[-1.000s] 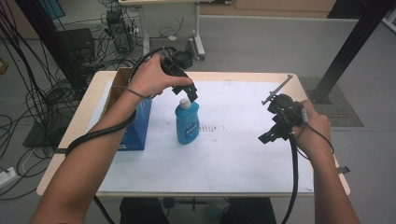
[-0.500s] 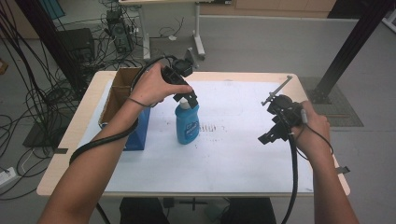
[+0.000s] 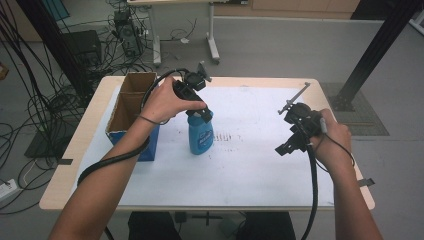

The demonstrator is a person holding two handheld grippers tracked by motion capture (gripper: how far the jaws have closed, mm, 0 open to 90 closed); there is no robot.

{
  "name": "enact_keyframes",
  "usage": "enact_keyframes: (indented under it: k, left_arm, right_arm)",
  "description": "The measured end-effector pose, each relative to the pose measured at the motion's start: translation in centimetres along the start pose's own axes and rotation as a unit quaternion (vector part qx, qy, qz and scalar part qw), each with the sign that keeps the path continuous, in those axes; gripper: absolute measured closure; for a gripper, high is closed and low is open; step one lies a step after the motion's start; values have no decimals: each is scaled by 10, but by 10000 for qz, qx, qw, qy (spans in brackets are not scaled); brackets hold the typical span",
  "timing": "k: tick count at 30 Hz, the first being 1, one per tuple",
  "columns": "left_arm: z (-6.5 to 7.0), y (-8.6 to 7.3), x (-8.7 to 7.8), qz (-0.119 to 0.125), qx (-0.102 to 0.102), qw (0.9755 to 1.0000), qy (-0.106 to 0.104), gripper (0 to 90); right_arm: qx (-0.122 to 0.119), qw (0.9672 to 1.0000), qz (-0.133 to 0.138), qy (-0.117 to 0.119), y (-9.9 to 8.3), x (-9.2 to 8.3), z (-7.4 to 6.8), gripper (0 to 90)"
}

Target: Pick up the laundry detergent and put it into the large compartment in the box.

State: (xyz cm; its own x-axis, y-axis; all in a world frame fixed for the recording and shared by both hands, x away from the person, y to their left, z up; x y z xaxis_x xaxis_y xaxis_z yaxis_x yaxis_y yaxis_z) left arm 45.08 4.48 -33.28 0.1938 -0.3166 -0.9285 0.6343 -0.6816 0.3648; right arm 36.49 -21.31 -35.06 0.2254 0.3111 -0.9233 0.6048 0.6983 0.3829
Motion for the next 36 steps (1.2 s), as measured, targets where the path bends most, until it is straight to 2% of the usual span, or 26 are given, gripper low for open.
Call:
enact_keyframes:
  k: [14,25,36]
  left_arm:
    - [-1,-10,20,-83,-3,9999,105,73]
    - [-5,-12,28,-74,-130,9998,142,72]
    - [-6,-12,28,-65,-129,9998,139,74]
  right_arm:
    - [-28,10000,-20,1,1,2,-2,60]
    - [12,10000,-11,-17,1,3,-1,54]
    - [10,10000,6,-30,1,3,1,54]
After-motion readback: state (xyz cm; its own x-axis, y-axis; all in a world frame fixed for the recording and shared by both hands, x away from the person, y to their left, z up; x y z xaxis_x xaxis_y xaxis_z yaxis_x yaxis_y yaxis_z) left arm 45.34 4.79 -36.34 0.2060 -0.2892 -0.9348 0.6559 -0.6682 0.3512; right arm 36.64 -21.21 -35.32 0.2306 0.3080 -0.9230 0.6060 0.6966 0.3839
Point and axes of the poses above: each handheld gripper's, and its own axes: x roughly forward along the jaws, y roughly out of its top, z roughly to its right, the point moved 8 cm from there along x, roughly forward along the jaws, and after that the axes turned 3 degrees about z, right-handed, at the moved point
